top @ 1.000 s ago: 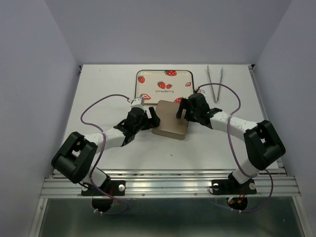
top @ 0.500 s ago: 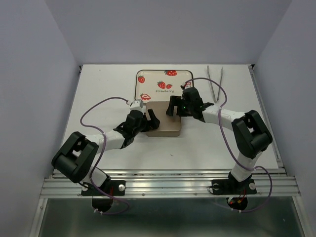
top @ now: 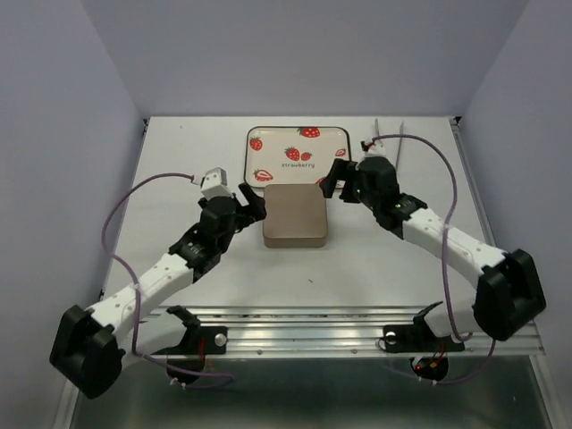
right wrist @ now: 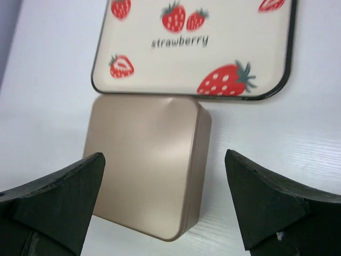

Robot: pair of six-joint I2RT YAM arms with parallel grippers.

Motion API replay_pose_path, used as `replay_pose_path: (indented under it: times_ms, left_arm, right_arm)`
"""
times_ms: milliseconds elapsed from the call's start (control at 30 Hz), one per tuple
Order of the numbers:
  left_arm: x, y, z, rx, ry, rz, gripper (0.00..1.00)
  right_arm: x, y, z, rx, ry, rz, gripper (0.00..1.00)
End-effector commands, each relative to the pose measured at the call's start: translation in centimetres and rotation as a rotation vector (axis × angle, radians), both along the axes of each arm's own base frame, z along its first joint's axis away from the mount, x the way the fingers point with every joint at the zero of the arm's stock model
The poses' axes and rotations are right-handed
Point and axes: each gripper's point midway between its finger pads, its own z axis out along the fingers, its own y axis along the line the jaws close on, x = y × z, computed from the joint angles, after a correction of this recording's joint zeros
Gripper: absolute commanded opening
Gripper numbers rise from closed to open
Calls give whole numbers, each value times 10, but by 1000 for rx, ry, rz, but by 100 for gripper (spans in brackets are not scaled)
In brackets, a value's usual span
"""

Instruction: Pack the cookies

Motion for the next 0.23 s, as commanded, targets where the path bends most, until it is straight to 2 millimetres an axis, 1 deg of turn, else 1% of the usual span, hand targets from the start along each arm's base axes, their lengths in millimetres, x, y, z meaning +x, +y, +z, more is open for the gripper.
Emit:
replay_pose_path:
  times_ms: [0, 33, 67, 100, 133, 167, 200]
  left_arm:
    - [-7, 55, 70, -17, -109, 249, 99]
    - [-13, 64, 67, -16, -89, 277, 99]
    - [-16, 69, 72, -37, -98, 303, 99]
    - [-22, 73, 81, -72, -121, 312, 99]
    - [-24, 75, 82, -79, -130, 314, 99]
    - [-27, 78, 86, -97, -143, 319, 99]
    - [-29, 80, 87, -101, -145, 325, 99]
  right_arm:
    - [-17, -57, 54, -17, -153, -207, 100]
    - [-27, -74, 67, -23, -185, -259, 100]
    - [-30, -80, 56, -50, -165, -277, 100]
    - [-40, -88, 71, -14, -209, -295, 100]
    - [-49, -96, 61, -23, -203, -306, 100]
    - [-59, -104, 68, 10, -231, -332, 100]
    - [-63, -108, 71, 17, -247, -335, 100]
